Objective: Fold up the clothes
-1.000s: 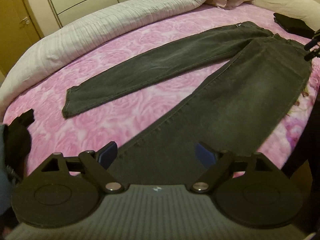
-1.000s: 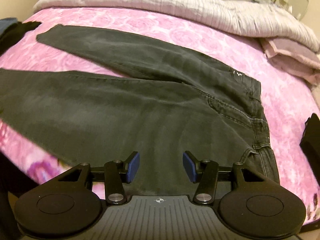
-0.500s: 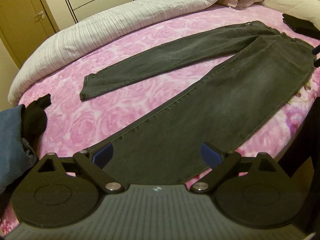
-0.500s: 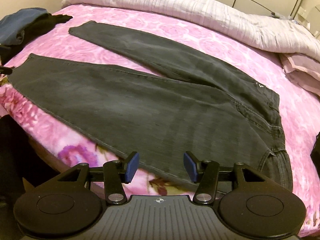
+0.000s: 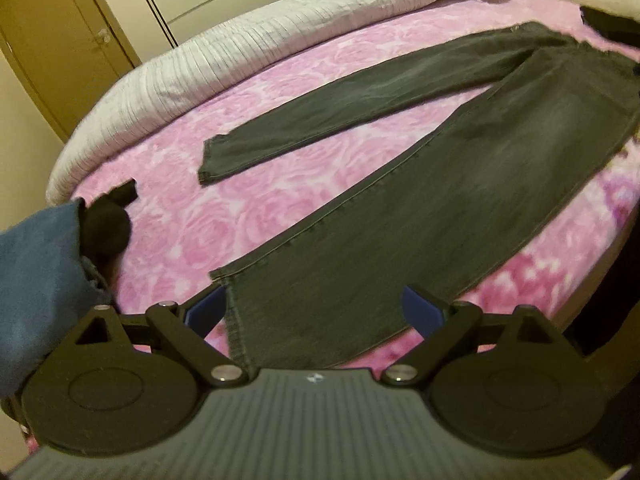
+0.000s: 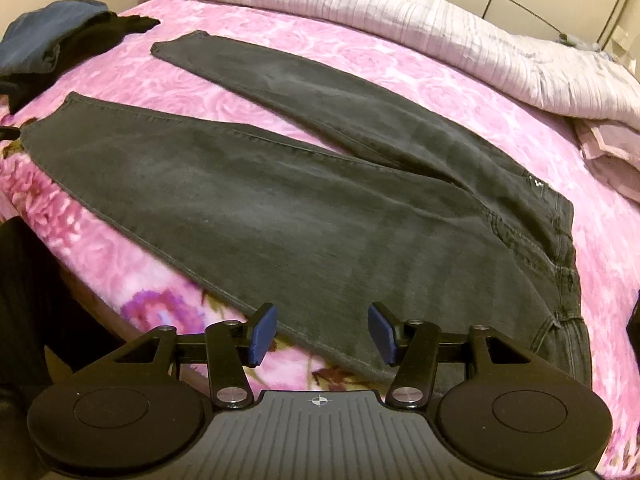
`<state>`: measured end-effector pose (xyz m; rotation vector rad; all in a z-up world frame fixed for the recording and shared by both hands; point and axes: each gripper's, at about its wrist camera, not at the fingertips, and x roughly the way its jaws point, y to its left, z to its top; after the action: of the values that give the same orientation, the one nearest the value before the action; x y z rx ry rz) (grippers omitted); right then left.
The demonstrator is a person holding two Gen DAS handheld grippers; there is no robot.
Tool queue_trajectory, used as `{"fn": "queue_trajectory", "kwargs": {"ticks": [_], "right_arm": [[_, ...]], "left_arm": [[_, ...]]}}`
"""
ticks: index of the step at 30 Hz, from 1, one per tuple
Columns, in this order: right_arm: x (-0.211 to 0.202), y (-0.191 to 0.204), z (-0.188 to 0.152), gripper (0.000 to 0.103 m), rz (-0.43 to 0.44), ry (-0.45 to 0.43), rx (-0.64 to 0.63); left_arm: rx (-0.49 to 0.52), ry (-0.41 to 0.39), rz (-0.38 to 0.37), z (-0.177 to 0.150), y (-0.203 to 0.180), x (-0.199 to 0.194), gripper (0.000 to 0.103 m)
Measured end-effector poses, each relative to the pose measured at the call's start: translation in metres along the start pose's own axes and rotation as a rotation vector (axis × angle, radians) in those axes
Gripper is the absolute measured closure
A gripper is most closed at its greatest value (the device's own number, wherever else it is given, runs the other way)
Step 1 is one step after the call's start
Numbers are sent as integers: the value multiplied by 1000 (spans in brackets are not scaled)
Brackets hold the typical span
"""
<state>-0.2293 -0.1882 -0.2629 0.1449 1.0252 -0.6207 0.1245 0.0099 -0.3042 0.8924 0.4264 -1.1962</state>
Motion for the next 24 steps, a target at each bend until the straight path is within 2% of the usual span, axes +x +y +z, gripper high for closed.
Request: {"fn": "queue_trajectory", "kwargs": {"ticks": [2,5,9,13,15,19,22,24], "right_arm": [[0,3,-4,48,-39,-28,-42],[0,8,-15,48,-122,-68,-129],[6,8,-40,48,-213,-92,-224],[14,0,-60,48,-230,-95,-220],[17,-1,-68,48,-250,-97,-233],[21,3,-90,48,-309,-128,-324],[29,8,-109,48,-359,-145,-417],[37,7,-122,48,-400,-139,-469]], "left_arm": [[74,-22,47,-9,-6,-1,10],[274,-60,121,-27,-28,-1,11],[493,-63,121,-46,-61,10,13],[624,-48,133,-52,-85,34,18],[672,-38,144,-53,-91,46,28],[800,-72,187,-58,-99,61,28],[854,-78,203,-58,-97,69,30],[868,-75,208,-57,-94,73,34]]}}
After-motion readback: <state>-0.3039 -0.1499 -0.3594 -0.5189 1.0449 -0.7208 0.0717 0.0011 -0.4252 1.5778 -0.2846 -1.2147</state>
